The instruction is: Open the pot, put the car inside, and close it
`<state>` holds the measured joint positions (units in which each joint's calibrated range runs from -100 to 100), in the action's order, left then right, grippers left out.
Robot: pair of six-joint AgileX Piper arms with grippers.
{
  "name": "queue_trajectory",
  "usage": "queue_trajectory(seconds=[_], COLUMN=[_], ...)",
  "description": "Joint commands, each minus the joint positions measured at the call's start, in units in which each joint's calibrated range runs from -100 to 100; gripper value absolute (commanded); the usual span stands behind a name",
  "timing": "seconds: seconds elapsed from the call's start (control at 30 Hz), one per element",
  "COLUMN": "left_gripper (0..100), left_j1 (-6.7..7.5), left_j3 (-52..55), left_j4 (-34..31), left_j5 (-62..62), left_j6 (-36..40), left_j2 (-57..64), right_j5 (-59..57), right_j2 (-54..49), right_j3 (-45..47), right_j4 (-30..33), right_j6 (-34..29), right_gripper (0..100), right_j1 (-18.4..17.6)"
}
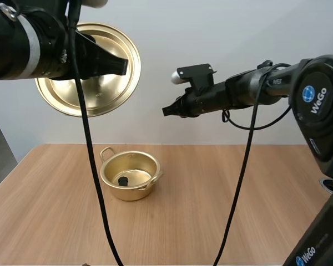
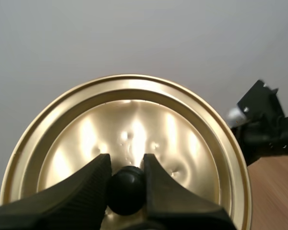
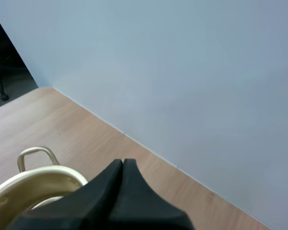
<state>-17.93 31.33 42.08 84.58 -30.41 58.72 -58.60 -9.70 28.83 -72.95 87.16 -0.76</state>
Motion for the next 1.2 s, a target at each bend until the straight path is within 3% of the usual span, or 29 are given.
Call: queue_trajectory(seconds=[0.0, 0.13, 0.23, 0.47, 0.63, 0.77, 0.9, 1.17], left_gripper=[0, 0, 0, 0, 0, 0, 0, 0], left_j1=[0.01, 0.25, 1.68, 8.71, 13.08, 15.58, 16.58, 16.65], left_j3=[0.4, 0.4, 0.4, 0.4, 0.4, 0.4, 0.4, 1.5], left_j4=[1.8, 4.0, 4.5, 1.5, -8.6, -14.8, -15.5, -13.6], left_j5=[0.3, 0.6, 0.6, -9.5, -16.0, -15.2, -15.2, -15.0], left_j6=[-4.1, -9.7, -13.8, -16.4, -11.8, -9.9, -9.2, -9.5], left_j2=[-5.9, -15.3, -22.2, -34.3, -39.8, -43.5, -46.1, -50.4], right_j5=[-11.6, -21.6, -30.0, -39.3, -41.4, -41.4, -41.4, -41.4], right_j2=[-3.9, -10.5, -14.7, -22.5, -26.0, -27.8, -29.2, -30.5], right_j3=[0.0, 0.0, 0.0, 0.0, 0.0, 0.0, 1.0, 5.2], right_j4=[-0.9, -0.9, -0.9, -0.7, 1.8, 3.1, 3.4, 3.1], right_j6=[-0.6, -3.3, -3.3, -5.4, -7.5, -7.8, -8.5, -8.2], right_gripper=[0, 0, 0, 0, 0, 0, 0, 0], right_j1=[10.0, 17.0, 21.6, 28.3, 30.3, 30.3, 30.3, 30.3])
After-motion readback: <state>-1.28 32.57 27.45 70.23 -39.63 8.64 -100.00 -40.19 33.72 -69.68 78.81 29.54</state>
